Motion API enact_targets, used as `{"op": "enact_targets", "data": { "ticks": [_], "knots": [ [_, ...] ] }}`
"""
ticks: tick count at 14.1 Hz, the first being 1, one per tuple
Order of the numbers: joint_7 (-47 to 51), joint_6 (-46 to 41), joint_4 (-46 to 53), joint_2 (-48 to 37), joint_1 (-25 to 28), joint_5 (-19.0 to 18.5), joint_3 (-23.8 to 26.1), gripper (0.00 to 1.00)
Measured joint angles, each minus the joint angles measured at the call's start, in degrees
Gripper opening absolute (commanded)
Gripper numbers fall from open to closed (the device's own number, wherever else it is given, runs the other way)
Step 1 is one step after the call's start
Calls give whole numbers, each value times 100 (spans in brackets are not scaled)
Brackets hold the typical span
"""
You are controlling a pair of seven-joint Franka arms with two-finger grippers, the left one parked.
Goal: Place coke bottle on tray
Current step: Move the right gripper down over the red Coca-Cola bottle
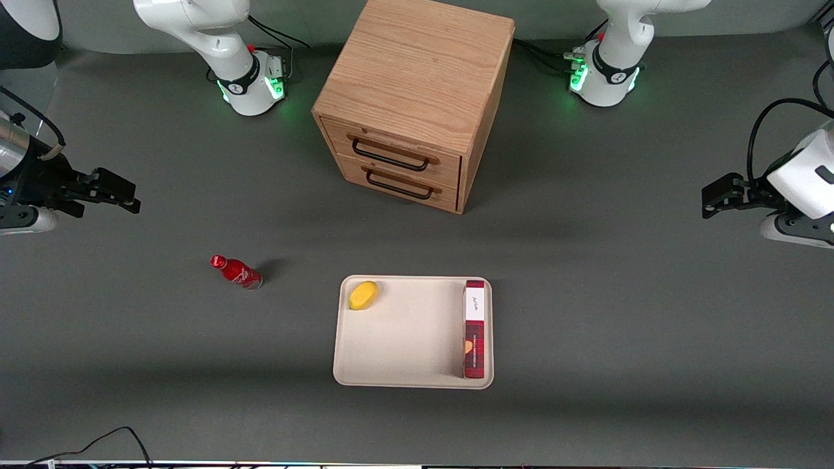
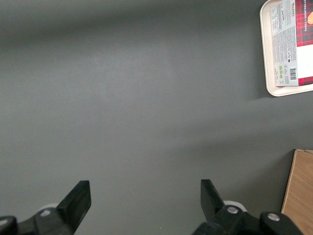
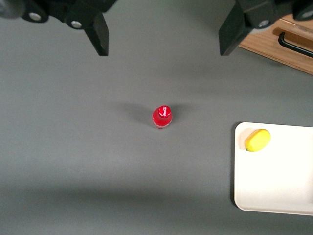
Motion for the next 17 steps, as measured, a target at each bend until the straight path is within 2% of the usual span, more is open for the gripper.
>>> {"op": "enact_targets", "data": {
  "ticks": [7, 11, 13, 17],
  "knots": [
    [41, -123, -2, 7, 3, 19, 10, 100],
    [43, -96, -156, 18, 7, 217, 35, 100],
    [50, 270, -516, 22, 14, 225, 83, 100],
    [68, 1630, -1671, 0, 29, 227, 130, 100]
  ]
}}
